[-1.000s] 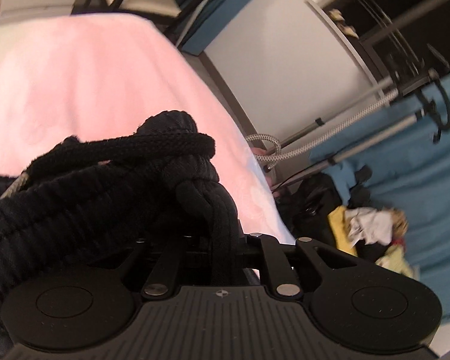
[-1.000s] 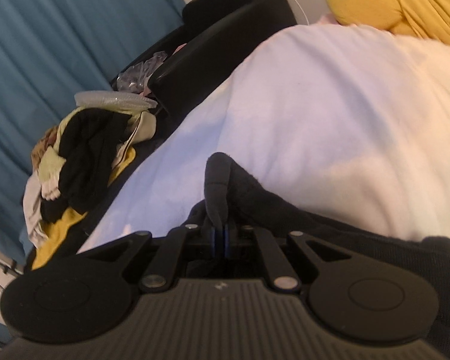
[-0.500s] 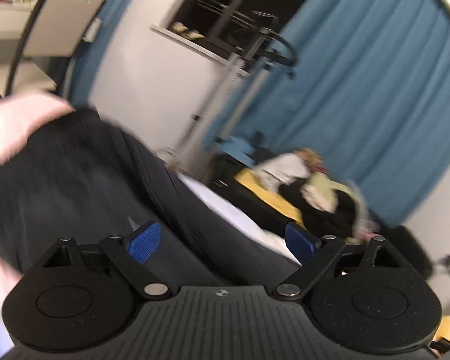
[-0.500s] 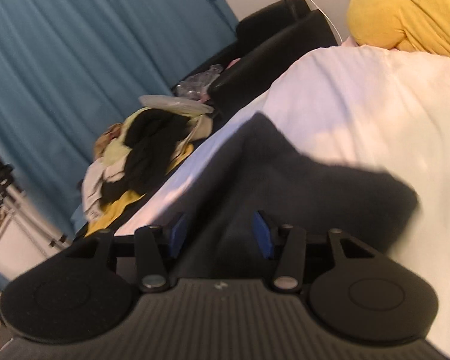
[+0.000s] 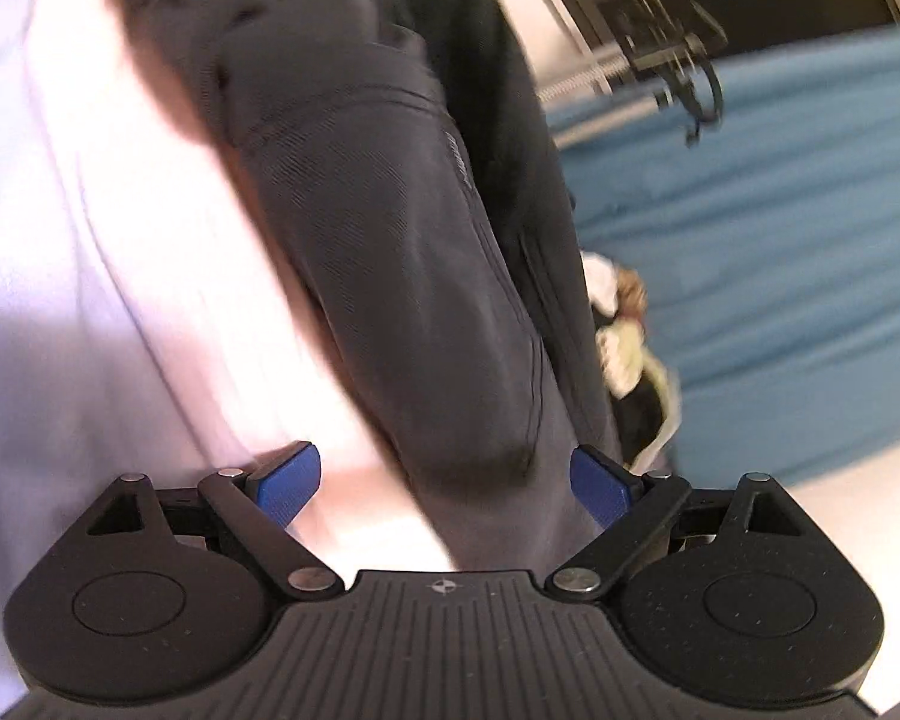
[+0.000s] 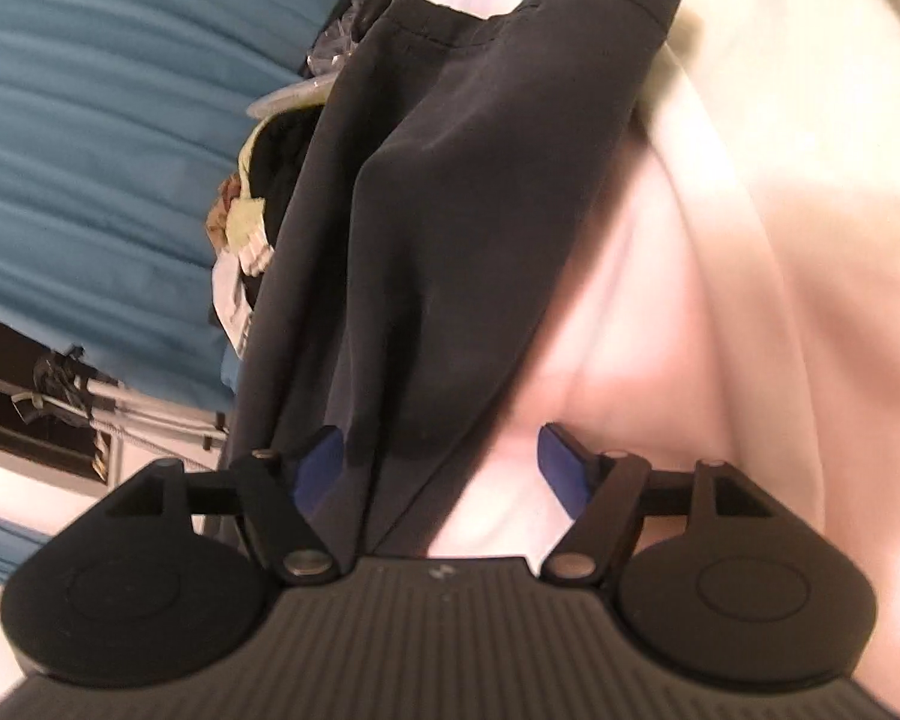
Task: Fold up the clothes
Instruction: 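Lift the hoodie with both grippers, folding it over on itself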
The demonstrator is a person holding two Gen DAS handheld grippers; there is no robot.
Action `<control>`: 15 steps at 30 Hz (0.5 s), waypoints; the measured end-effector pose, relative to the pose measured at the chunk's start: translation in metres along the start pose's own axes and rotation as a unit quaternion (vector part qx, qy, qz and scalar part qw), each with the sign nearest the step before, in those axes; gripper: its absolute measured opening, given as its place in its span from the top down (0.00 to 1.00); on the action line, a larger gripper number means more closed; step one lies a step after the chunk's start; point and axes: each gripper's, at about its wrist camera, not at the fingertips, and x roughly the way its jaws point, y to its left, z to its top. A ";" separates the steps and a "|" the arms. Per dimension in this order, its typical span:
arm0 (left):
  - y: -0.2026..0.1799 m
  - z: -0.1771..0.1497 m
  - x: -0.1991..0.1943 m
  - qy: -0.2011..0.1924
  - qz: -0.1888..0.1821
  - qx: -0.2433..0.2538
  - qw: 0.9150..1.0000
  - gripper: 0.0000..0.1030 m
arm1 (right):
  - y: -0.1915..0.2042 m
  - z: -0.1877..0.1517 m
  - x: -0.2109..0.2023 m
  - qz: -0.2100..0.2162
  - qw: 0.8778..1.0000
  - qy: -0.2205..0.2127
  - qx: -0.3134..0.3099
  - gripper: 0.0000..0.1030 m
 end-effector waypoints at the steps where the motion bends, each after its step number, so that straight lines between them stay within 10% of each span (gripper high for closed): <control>1: 0.002 0.003 -0.001 -0.003 -0.006 -0.007 1.000 0.11 | 0.001 0.003 0.001 0.008 1.000 -0.004 0.001 0.27; 11: 0.000 0.022 0.023 -0.034 -0.003 0.031 0.999 0.13 | -0.005 0.026 0.037 0.069 0.994 -0.079 0.002 0.28; 15: 0.006 0.029 0.024 -0.060 0.014 0.022 0.998 0.46 | -0.012 0.036 0.041 0.076 0.992 -0.104 0.011 0.53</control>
